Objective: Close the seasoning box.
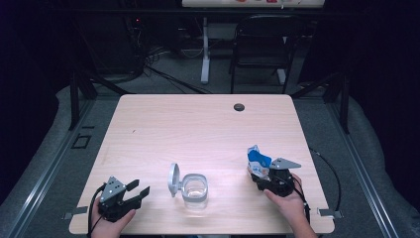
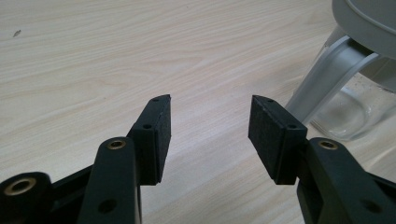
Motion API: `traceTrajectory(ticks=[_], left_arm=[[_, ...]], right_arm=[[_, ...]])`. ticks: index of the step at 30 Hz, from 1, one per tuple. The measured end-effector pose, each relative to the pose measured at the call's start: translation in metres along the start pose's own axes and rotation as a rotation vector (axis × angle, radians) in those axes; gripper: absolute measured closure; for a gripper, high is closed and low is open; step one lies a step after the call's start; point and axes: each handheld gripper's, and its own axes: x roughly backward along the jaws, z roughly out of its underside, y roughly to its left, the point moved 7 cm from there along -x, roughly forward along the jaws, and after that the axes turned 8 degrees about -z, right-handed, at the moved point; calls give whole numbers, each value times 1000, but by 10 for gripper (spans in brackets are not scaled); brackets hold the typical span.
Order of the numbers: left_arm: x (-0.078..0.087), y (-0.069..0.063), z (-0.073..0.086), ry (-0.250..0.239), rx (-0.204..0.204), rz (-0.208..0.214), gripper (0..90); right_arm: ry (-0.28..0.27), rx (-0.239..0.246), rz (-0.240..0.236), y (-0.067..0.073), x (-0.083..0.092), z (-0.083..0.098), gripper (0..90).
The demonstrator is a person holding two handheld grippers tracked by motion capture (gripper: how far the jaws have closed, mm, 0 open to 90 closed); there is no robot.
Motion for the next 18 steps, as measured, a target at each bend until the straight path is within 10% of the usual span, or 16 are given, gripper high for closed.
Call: traceTrajectory(ticks=[18], left_arm=[[0,-1,0,-1,2,2,500]], right_arm=[[-30,118,57,16,14,-24,443]])
